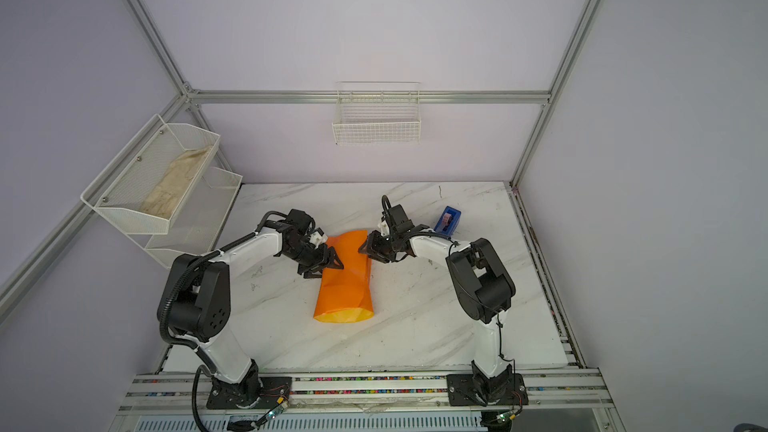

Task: Wrap a gift box in wrapping paper
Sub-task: Move the gift box to the center of the table.

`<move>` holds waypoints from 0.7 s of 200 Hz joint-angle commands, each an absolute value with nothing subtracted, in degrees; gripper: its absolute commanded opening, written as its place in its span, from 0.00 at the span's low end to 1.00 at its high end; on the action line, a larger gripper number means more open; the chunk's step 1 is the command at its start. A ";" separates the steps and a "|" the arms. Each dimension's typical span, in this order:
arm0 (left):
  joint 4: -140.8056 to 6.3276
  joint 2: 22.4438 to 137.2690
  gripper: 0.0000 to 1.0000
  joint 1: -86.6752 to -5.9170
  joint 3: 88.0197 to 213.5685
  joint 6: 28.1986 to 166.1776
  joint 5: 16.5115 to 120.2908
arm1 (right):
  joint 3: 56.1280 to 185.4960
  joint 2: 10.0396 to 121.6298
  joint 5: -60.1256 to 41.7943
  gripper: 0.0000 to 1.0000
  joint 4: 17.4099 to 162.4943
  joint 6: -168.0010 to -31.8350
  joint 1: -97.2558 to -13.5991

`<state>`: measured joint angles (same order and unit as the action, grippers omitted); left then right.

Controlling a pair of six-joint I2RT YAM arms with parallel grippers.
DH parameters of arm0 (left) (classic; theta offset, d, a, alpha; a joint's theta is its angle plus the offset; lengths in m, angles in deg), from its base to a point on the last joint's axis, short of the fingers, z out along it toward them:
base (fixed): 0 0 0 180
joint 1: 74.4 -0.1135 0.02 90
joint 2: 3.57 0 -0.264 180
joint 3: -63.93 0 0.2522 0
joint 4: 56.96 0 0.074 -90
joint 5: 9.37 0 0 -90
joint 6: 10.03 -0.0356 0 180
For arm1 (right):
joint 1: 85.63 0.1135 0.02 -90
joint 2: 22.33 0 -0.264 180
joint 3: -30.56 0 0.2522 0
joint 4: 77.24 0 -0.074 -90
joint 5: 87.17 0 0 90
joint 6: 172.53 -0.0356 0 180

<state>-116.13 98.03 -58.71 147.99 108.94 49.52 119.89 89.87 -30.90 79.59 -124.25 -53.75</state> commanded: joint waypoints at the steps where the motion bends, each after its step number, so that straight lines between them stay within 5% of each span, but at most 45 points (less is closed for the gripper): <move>1: -114.55 98.38 0.71 -57.86 154.12 110.62 51.03 | 121.21 89.28 -30.22 0.48 73.55 -119.79 -55.37; 50: -117.13 93.36 0.75 -58.49 153.26 110.30 56.28 | 121.68 84.39 -28.22 0.58 69.99 -114.76 -56.87; 140: -120.18 84.60 0.75 -58.53 148.41 107.93 58.86 | 119.80 77.41 -27.86 0.60 70.81 -111.13 -56.92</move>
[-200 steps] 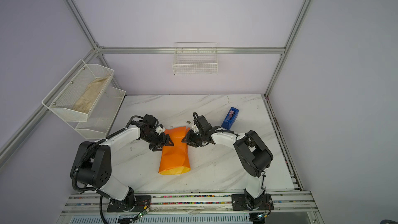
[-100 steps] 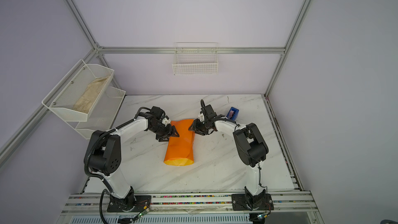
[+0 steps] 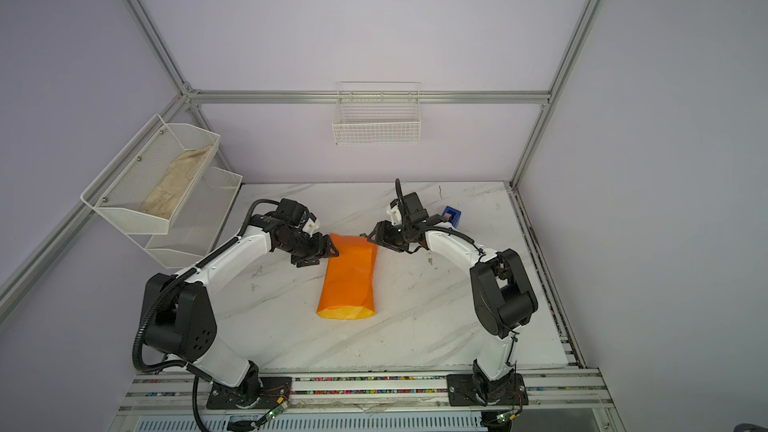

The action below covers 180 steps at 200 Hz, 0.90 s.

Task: Wrap a gift box in wrapping paper
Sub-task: Move the gift box to the center of the table, then fold the third fold of the wrapping paper on the gift box.

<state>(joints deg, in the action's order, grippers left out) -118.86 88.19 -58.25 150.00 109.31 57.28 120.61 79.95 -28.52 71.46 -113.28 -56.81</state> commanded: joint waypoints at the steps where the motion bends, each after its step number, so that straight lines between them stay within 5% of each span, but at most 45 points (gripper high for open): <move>1: -120.19 84.50 0.75 -58.55 148.38 107.92 58.85 | 119.72 77.42 -27.85 0.60 70.90 -111.07 -56.95; 132: -117.58 77.98 0.76 -58.44 141.11 105.85 62.10 | 105.14 67.83 -23.47 0.60 82.75 -103.85 -56.49; 180: -118.23 75.51 0.78 -56.31 137.46 107.65 65.93 | 102.11 68.59 -20.88 0.71 82.29 -106.11 -50.63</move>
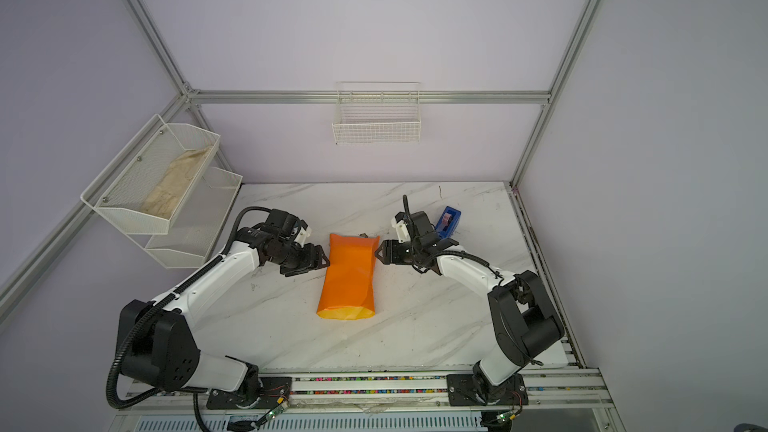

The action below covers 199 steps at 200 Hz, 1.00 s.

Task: Wrap a gift box in wrapping paper
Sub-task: Fold the third fold of the wrapping paper on the gift box.

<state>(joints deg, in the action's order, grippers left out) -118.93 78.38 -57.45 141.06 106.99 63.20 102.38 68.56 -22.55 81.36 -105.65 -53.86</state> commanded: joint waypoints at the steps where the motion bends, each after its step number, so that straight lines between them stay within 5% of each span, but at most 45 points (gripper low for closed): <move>1: -118.20 75.52 0.78 -56.30 137.37 107.65 66.03 | 102.09 68.66 -20.80 0.71 82.13 -106.05 -50.51; 60: -117.92 76.35 0.80 -54.51 135.76 107.12 67.15 | 99.98 68.45 -18.69 0.82 79.98 -110.49 -44.57; 199: -108.79 75.44 0.77 -50.69 124.98 113.27 70.61 | 89.47 66.03 -9.74 0.72 89.28 -120.95 -38.96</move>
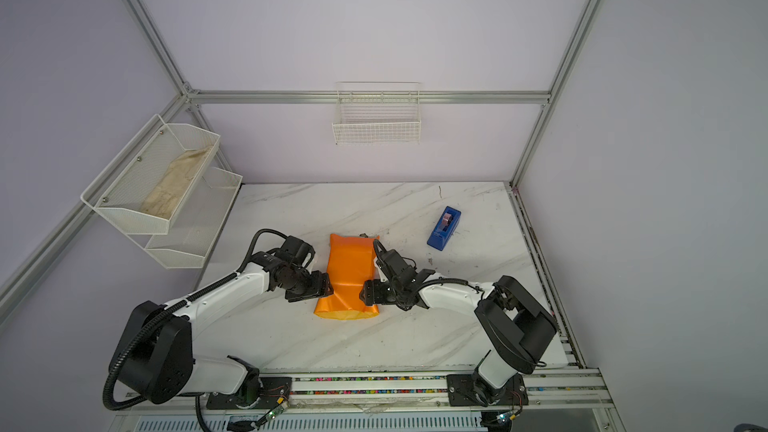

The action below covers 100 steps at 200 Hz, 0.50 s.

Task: Wrap a gift box in wrapping paper
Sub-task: Fold the third fold of the wrapping paper on the gift box.

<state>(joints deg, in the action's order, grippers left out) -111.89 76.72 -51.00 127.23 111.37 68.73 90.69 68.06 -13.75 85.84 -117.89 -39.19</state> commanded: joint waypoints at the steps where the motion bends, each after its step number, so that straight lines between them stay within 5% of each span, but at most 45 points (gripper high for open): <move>1: -108.74 75.44 0.77 -50.68 124.98 113.36 70.66 | 89.44 66.02 -9.74 0.72 89.45 -121.05 -38.96; 52: -105.30 76.87 0.69 -50.19 124.37 114.85 70.85 | 89.20 67.27 -7.13 0.62 92.89 -122.88 -39.04; 100: -102.42 79.96 0.52 -48.18 124.10 116.56 72.30 | 90.73 68.92 -6.02 0.51 93.22 -122.78 -38.97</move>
